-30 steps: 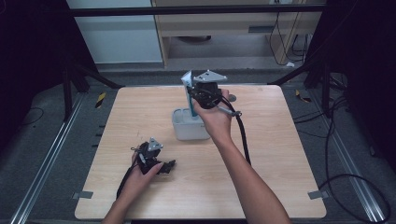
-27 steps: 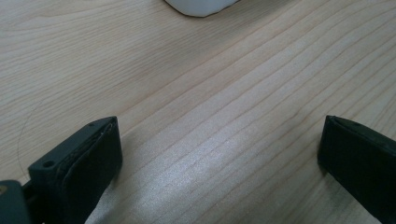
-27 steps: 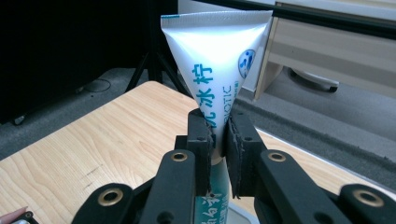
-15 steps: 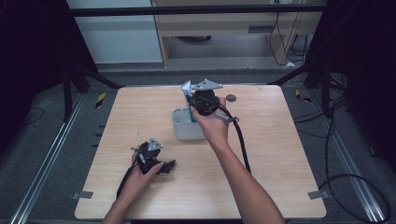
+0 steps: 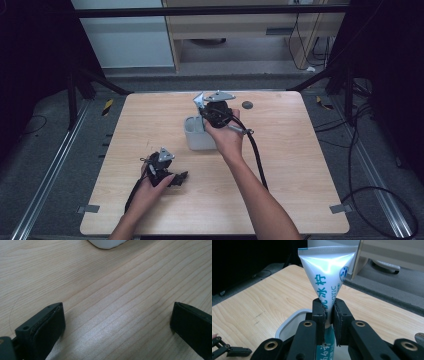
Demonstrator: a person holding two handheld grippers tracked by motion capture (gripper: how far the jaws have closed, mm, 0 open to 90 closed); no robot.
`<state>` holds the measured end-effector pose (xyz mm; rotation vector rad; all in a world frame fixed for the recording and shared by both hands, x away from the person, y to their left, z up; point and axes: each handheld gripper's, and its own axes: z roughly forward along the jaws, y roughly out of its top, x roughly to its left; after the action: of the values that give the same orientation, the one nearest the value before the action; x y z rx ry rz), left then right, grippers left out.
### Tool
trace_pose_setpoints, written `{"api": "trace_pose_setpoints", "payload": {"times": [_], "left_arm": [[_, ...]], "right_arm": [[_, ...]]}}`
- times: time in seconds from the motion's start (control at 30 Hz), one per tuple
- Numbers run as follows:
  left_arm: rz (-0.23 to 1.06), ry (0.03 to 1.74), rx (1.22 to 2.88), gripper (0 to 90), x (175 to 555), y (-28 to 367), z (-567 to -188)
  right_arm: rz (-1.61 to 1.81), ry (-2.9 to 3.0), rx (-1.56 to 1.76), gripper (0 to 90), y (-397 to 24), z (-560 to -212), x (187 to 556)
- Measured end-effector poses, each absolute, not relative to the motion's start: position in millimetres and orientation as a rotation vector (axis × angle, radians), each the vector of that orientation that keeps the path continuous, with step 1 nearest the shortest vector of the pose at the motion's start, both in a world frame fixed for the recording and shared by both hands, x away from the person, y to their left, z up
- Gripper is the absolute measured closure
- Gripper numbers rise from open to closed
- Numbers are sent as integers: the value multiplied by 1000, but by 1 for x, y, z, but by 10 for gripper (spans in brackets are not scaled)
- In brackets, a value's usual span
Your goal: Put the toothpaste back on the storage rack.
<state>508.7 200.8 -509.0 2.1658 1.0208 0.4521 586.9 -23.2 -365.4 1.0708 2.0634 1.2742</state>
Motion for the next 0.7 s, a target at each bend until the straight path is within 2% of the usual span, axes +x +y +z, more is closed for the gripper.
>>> {"api": "trace_pose_setpoints", "payload": {"times": [0.7], "left_arm": [[451, 1023, 2165, 0, 509, 201, -509]], "right_arm": [[1237, 2107, 1104, 807, -18, -388, 590]]}}
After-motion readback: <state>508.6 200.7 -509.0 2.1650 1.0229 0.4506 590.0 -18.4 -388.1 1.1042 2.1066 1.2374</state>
